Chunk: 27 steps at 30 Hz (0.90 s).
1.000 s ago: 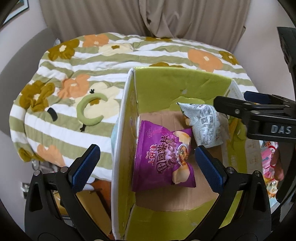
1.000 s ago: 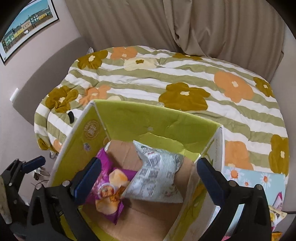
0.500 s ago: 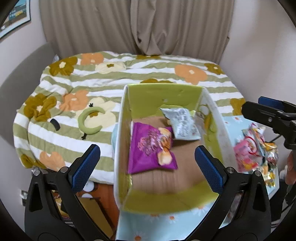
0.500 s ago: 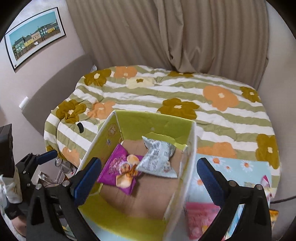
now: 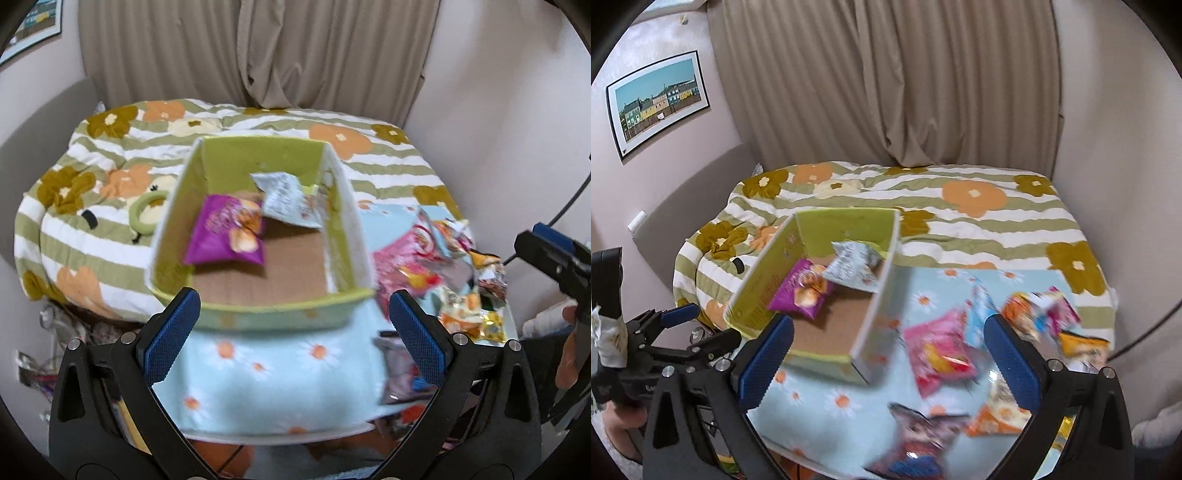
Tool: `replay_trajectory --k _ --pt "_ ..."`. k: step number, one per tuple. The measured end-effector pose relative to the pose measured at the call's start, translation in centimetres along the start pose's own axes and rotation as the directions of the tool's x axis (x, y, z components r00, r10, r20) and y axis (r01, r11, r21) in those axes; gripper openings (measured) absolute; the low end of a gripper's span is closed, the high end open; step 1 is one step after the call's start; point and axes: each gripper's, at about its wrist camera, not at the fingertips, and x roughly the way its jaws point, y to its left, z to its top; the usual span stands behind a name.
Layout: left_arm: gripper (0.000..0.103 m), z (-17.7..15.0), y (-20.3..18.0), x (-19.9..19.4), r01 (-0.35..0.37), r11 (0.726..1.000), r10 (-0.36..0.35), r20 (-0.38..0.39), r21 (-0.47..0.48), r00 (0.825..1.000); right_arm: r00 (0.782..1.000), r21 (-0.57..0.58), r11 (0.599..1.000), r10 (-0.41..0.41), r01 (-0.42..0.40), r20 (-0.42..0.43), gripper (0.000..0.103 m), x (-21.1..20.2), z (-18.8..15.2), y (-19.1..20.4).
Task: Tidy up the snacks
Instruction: 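Move both tools back from the box toward the remaining snacks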
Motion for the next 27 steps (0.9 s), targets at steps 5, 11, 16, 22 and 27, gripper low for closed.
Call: replay_trajectory --k 5,11,16,22,27 --pt "0.101 -2.7 -4.2 0.1 0.021 1.000 -0.021 -0.026 -0.016 0.999 1.000 0.000 1.000 -0.013 0.013 -0.007 0.103 -2.6 -3.0 -3.7" --pt "0.101 -6.3 -8.5 1.9 0.054 0.998 -0.057 -0.084 -0.044 0.995 0.999 0.038 0.999 -0.023 0.024 -0.030 0.103 -3.8 -6.7 -8.5" --pt "0.101 -8.4 -11.7 4.9 0.080 0.995 -0.087 -0.136 -0.059 0.987 0.997 0.066 0.997 -0.028 0.033 -0.069 0.103 -3.2 -9.6 -11.5" --pt "0.101 -10.1 -14.1 9.3 0.086 0.995 -0.094 -0.214 -0.044 0.972 0.993 0.128 0.991 -0.031 0.046 -0.110 0.103 -0.9 -12.5 -14.3" --pt "0.101 -11.4 -15.3 12.7 0.080 0.997 -0.080 -0.259 -0.011 0.963 0.990 0.179 0.982 -0.043 0.067 -0.135 0.103 1.5 -14.2 -16.0"
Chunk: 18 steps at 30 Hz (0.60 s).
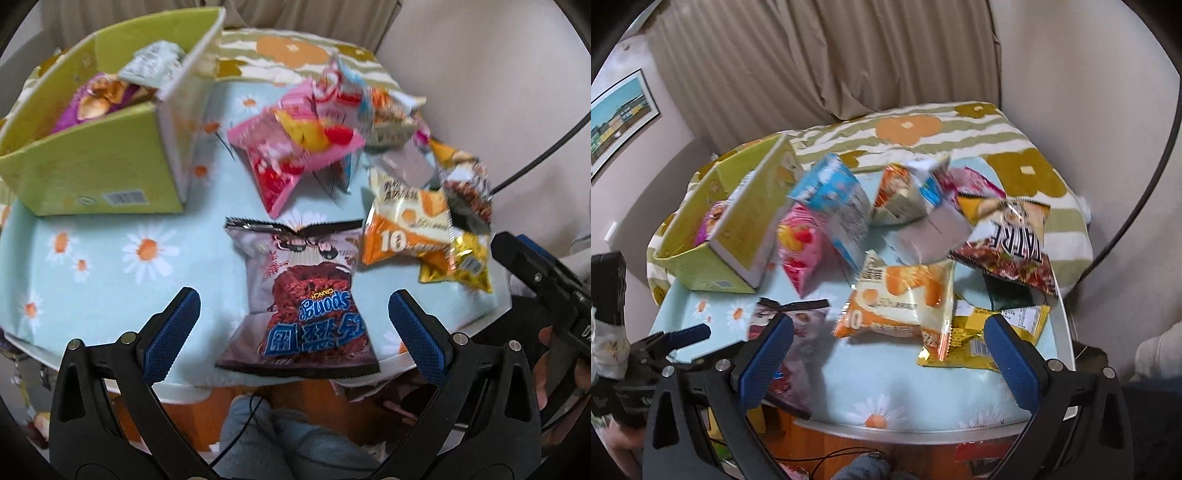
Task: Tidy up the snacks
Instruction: 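Move both tools back from the box toward the remaining snacks, then grasp the brown sponge-crunch bag with left tool while right grasps the orange cake pack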
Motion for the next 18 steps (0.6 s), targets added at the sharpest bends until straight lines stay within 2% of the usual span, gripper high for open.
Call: replay_trajectory --k 7,9,14,18 --pt "0.101 0.0 -0.4 3.7 -0.017 0.999 0.019 -0.047 0.045 0.999 1.000 0.004 1.000 -0.022 0.022 -0.022 0.103 2.9 -0.2 -0.4" --pt "0.097 0.0 -0.3 4.4 -0.018 0.998 0.021 -0.061 0.052 0.998 0.999 0.009 1.000 -0.026 0.026 -0.028 0.103 3.8 -0.1 -0.5" --pt "0.070 0.1 0.0 6.6 -0.013 0.998 0.019 -0.113 0.056 0.993 0.998 0.019 0.999 -0.034 0.035 -0.052 0.103 6.1 0.3 -0.3" --pt "0.066 0.4 0.7 7.1 -0.006 0.999 0.012 -0.118 0.053 0.993 0.997 0.013 0.999 -0.046 0.047 -0.069 0.103 7.6 0.8 0.0"
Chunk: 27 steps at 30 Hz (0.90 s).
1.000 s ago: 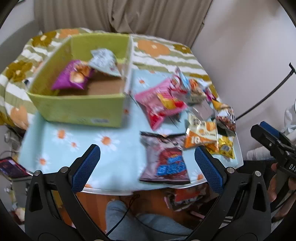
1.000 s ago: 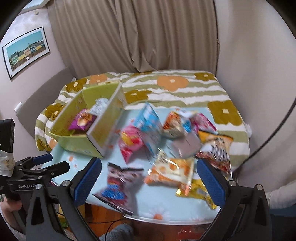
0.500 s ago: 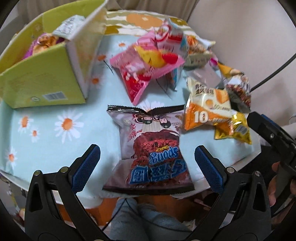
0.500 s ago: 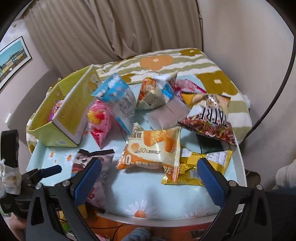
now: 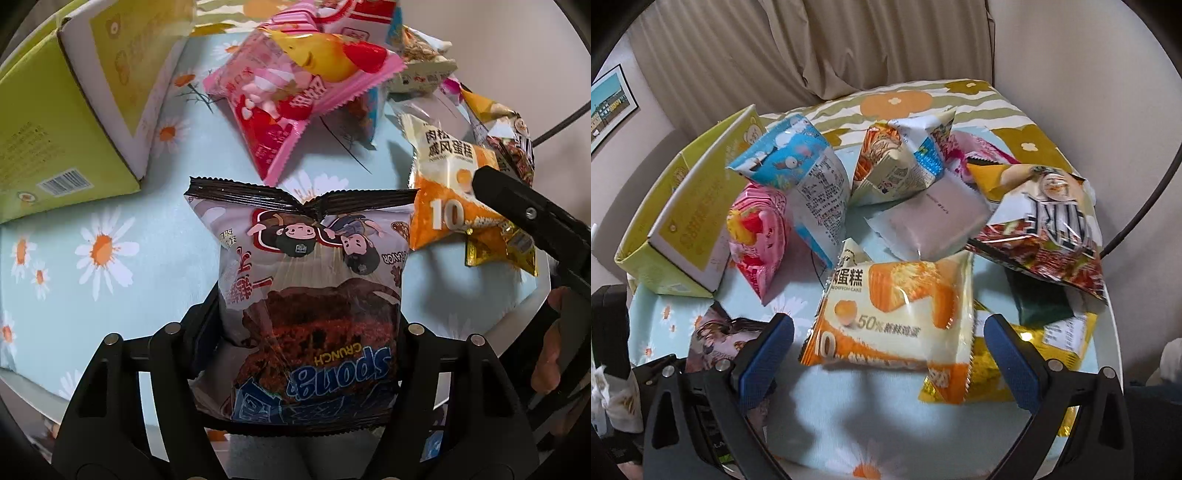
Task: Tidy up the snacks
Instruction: 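Grasp the brown sponge-crunch bag with left tool while right grasps the orange cake pack, then carry both packs into the green box and open both tools to release them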
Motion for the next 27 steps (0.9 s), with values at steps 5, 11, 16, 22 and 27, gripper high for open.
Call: replay_trajectory --k 5,11,16,22,27 --pt "0.065 0.6 1.0 -0.1 -0.014 1.000 0.014 0.005 0.004 1.000 1.000 -0.013 1.000 -0.020 0.020 -0.010 0.103 1.2 0.5 0.8" --pt "0.064 0.6 1.9 -0.6 -0.009 1.000 0.009 0.006 0.000 1.000 0.995 -0.054 0.994 -0.101 0.100 -0.013 0.103 3.1 0.9 1.7" --pt "0.064 0.5 2.3 -0.8 -0.008 1.000 0.008 0.006 -0.001 1.000 0.990 -0.077 0.987 -0.143 0.141 -0.022 0.103 4.5 0.9 2.2" --pt "0.062 0.7 2.7 -1.0 -0.013 1.000 0.013 0.006 -0.016 1.000 0.987 -0.112 0.981 -0.160 0.158 -0.010 0.093 4.9 0.6 2.7" --pt "0.061 0.6 3.3 -1.3 -0.014 0.999 0.015 0.013 -0.036 1.000 0.984 -0.119 0.977 -0.175 0.175 0.008 0.082 4.4 -0.1 2.7"
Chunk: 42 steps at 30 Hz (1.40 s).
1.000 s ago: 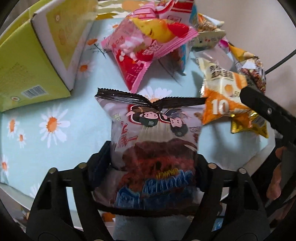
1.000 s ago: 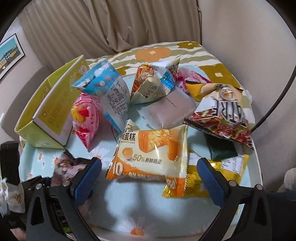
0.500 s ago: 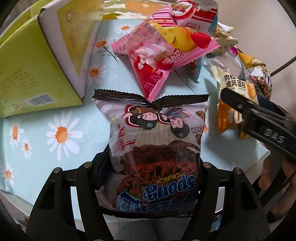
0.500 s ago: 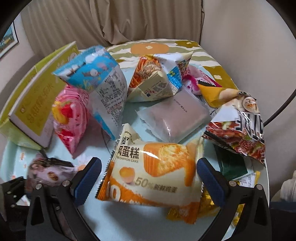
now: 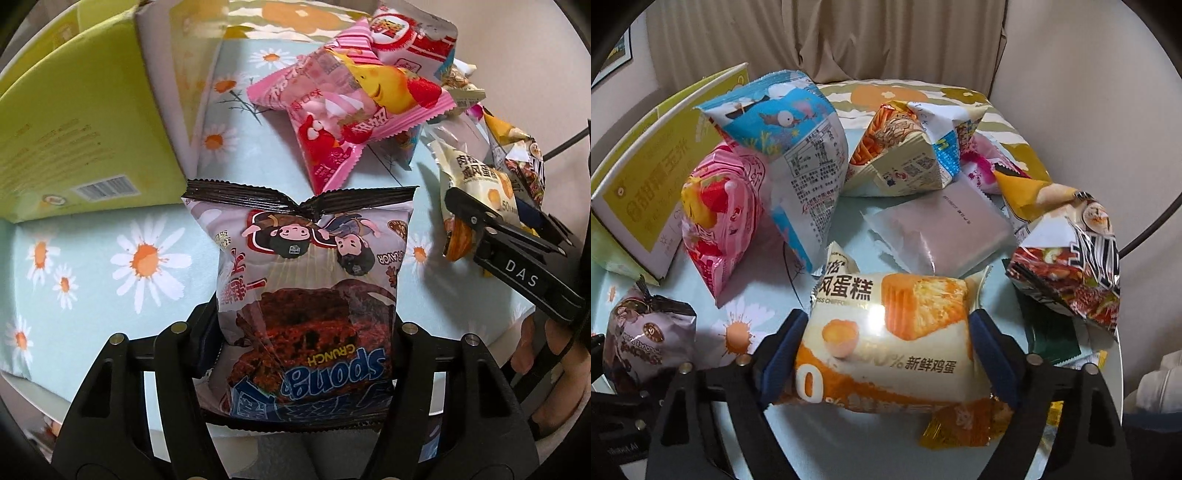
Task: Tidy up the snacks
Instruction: 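Carry both packs into the green box and open both tools to release them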
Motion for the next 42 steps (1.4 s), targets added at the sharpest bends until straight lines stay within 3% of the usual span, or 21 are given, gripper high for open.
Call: replay_trajectory --k 14,21,27,34,42 --pt "0.061 0.0 -0.5 -5.9 0.005 0.999 -0.001 0.108 -0.038 0.994 0.991 0.012 0.995 0.094 -0.095 0.094 0.076 -6.7 0.1 -0.1" --pt "0.061 0.4 -0.1 -12.0 -0.025 0.996 0.043 0.224 -0.084 0.974 0.968 -0.036 0.982 0.189 -0.185 0.163 0.076 -11.9 2.4 0.5" --pt "0.061 2.2 2.9 -17.4 -0.054 0.988 0.097 0.318 -0.142 0.943 0.930 -0.101 0.948 0.316 -0.301 0.188 0.076 -14.8 5.6 2.4" --pt "0.061 4.8 7.4 -20.9 -0.076 0.982 0.139 0.382 -0.174 0.914 0.890 -0.169 0.918 0.390 -0.358 0.235 0.076 -17.1 9.3 6.6" --pt "0.061 10.2 13.3 -20.0 -0.087 0.982 0.144 0.357 -0.170 0.923 0.878 -0.145 0.910 0.413 -0.388 0.240 0.076 -16.6 13.6 12.3"
